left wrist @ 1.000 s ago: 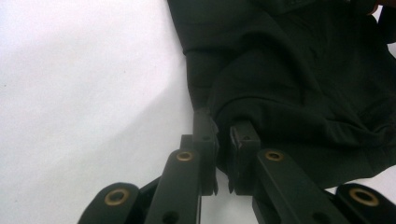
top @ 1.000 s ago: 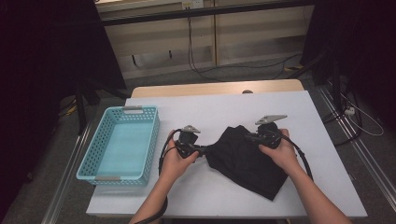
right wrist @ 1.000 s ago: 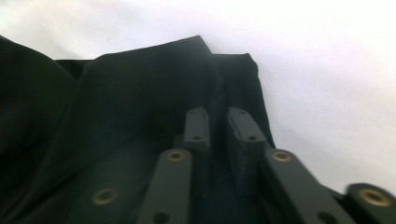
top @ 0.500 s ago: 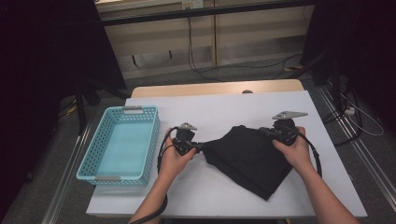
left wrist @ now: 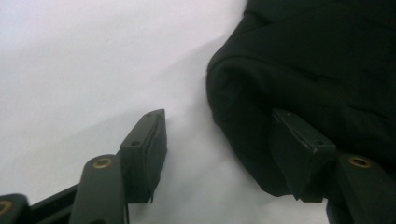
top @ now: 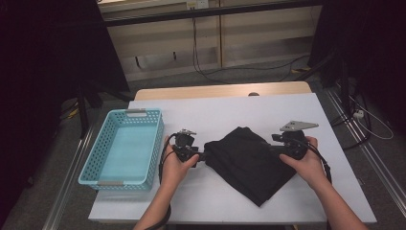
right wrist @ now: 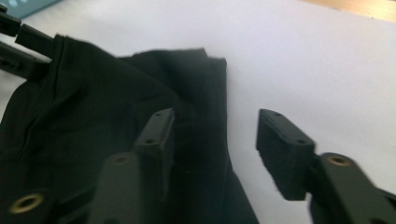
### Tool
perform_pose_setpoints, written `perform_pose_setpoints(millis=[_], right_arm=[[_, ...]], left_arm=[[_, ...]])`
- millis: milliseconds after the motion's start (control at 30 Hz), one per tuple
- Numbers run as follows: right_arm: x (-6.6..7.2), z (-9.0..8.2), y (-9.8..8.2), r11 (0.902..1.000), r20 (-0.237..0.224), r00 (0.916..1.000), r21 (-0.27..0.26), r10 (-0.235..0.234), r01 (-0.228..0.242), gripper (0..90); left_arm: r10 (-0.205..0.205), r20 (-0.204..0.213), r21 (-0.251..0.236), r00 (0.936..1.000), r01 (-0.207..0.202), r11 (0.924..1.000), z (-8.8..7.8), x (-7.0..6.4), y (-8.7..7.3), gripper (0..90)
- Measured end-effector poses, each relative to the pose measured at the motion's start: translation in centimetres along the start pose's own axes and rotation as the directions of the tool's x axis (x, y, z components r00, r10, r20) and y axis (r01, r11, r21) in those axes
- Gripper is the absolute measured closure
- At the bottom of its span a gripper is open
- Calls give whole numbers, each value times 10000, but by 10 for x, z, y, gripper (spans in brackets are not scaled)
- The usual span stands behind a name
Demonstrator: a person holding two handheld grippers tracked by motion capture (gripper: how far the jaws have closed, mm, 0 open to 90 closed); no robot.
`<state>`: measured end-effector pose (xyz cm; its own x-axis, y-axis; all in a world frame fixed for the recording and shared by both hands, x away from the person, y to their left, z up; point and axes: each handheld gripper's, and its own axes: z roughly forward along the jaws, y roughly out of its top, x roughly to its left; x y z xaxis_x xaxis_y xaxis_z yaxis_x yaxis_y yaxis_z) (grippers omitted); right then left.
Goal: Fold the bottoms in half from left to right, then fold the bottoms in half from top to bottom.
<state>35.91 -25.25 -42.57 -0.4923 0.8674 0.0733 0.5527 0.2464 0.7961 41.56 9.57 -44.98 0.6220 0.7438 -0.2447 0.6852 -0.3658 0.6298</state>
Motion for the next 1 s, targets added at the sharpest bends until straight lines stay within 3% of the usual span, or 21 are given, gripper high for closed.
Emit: perform_pose_setpoints(millis=[33,100,133,167,200,233,300,500,600,700,767,867,933,1000], right_arm=[[1,-2,-2,10000,32,10000,18,-13,13,402],[1,-4,-7,9999,111,9999,114,-32,31,363],[0,-5,-9,9999,162,9999,107,35,-37,348],[-1,-6,-10,9998,161,9998,142,148,-151,336],[-2,-7,-11,9996,227,9994,79,252,-254,323],[-3,-8,-13,9995,276,9992,41,302,-303,313],[-4,-11,-14,9991,298,9986,14,432,-432,288],[-3,-19,-17,9988,324,9984,-168,473,-468,260],[-1,-18,-19,9990,340,9984,-121,442,-439,248],[3,-17,-18,9992,357,9986,-113,395,-392,235],[6,-15,-17,9993,317,9989,-122,348,-345,227],[11,-10,-17,9996,197,9995,-49,264,-263,222],[14,-9,-17,9999,195,9997,-3,150,-150,221],[15,-10,-17,9999,206,9997,-9,116,-116,220]], left_arm=[[36,-31,54,10000,-36,10000,-1,-2,0,413],[-194,250,75,9995,192,9998,1,-6,-2,578],[-30,11,82,10000,30,10000,2,-9,-2,613],[-141,119,187,9998,139,9997,2,-10,-1,660],[-463,602,493,9971,434,9978,3,-10,0,754],[-488,539,475,9974,463,9978,5,-12,0,823],[-668,433,674,9968,638,9957,4,-11,5,869],[-1046,189,531,9943,1035,9932,-10,12,24,881],[-1428,146,567,9896,1418,9883,-12,28,34,887],[-1704,-173,519,9852,1711,9839,-10,43,41,900],[-1965,-49,609,9805,1965,9786,-7,52,43,900],[-2046,-1,682,9789,2041,9766,-5,56,43,900],[-2248,151,671,9743,2233,9724,-5,53,39,896],[-2093,165,818,9777,2073,9749,-6,49,36,707]])
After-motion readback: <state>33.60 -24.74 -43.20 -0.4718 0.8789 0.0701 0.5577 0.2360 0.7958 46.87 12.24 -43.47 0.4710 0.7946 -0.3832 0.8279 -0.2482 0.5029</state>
